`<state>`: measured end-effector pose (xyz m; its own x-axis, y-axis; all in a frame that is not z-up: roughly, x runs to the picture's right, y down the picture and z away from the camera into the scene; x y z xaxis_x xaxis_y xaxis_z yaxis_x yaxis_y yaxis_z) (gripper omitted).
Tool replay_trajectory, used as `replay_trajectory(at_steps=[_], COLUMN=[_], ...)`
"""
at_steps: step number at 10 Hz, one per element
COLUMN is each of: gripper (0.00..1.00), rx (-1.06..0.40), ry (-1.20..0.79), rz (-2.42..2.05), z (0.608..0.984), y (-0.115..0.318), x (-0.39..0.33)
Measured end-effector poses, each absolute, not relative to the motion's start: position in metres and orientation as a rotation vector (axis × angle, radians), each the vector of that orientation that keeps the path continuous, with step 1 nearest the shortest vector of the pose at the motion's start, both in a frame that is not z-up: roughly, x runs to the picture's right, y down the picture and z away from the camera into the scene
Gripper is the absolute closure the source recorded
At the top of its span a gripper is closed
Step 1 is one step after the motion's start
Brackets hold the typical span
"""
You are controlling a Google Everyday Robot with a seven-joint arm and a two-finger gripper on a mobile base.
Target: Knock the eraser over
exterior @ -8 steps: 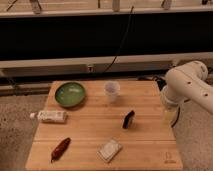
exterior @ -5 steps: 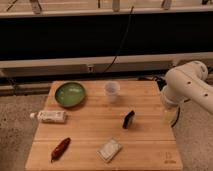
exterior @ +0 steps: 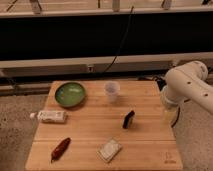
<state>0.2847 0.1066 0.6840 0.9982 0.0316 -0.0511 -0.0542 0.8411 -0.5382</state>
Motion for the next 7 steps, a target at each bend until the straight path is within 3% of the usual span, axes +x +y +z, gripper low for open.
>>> replay_trajectory(at_steps=[7], gripper=[0.2], rx=[-0.574], ry=[0.044], rz=[0.042], z=[0.687], y=[0.11], x=[0.283])
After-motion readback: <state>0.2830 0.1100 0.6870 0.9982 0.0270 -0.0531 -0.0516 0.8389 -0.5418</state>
